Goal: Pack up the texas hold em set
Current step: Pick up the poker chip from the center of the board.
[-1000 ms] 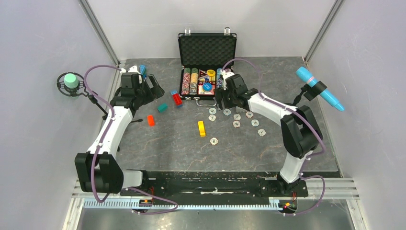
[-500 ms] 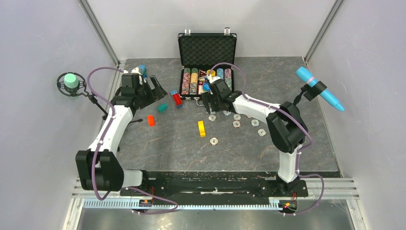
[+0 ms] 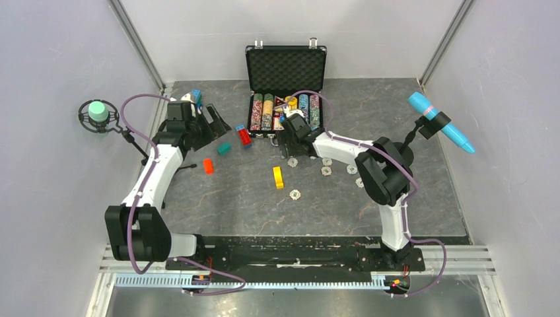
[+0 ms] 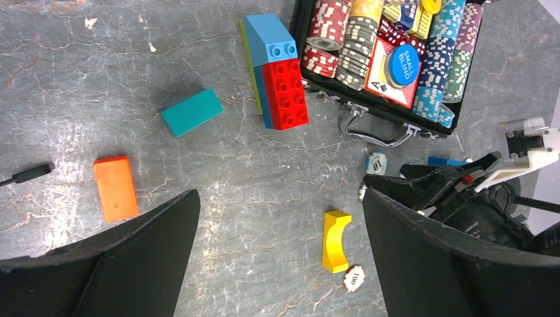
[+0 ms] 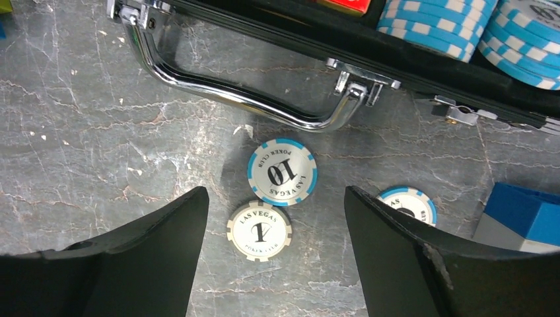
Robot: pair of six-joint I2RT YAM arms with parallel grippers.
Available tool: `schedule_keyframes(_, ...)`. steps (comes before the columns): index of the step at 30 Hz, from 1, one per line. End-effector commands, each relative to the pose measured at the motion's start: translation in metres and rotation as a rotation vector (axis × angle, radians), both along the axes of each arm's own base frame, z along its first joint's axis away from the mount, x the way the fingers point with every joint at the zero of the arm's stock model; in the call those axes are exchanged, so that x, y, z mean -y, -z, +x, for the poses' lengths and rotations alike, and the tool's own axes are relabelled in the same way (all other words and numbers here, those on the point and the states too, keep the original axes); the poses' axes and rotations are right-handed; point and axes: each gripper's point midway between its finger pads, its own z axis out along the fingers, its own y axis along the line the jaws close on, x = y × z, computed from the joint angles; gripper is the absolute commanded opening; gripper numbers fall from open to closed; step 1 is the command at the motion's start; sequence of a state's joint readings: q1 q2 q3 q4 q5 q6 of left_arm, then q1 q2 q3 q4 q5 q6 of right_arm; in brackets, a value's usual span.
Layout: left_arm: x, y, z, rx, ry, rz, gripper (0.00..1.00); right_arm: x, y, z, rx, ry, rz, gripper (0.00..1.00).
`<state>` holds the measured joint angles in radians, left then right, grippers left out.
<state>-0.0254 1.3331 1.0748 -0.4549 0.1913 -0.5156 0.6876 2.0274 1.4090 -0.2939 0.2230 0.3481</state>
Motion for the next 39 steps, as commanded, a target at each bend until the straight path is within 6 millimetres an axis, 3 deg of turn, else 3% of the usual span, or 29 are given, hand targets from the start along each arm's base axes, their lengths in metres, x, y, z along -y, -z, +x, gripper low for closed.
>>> schedule_keyframes(1,0.002,-0.016,0.011,0.037,-0.012,-0.05,1.0,-0.011,-0.012,0.013,0.062,0.035,-0.008,0.78)
schedule_keyframes(16,0.007,-0.01,0.012,0.021,0.007,-0.093,1.0,-0.007,0.006,0.014,0.044,0.047,-0.118,0.75)
schedule_keyframes(18,-0.004,-0.01,0.014,0.021,-0.022,-0.097,1.0,-0.008,0.009,0.014,0.037,0.043,-0.12,0.74)
schedule_keyframes(21,-0.005,-0.011,0.014,0.022,-0.024,-0.097,1.0,-0.009,0.013,0.012,0.025,0.04,-0.116,0.73)
schedule_keyframes(39,-0.005,-0.007,0.015,0.011,-0.023,-0.113,1.0,0.005,0.037,-0.016,-0.069,0.046,-0.095,0.64)
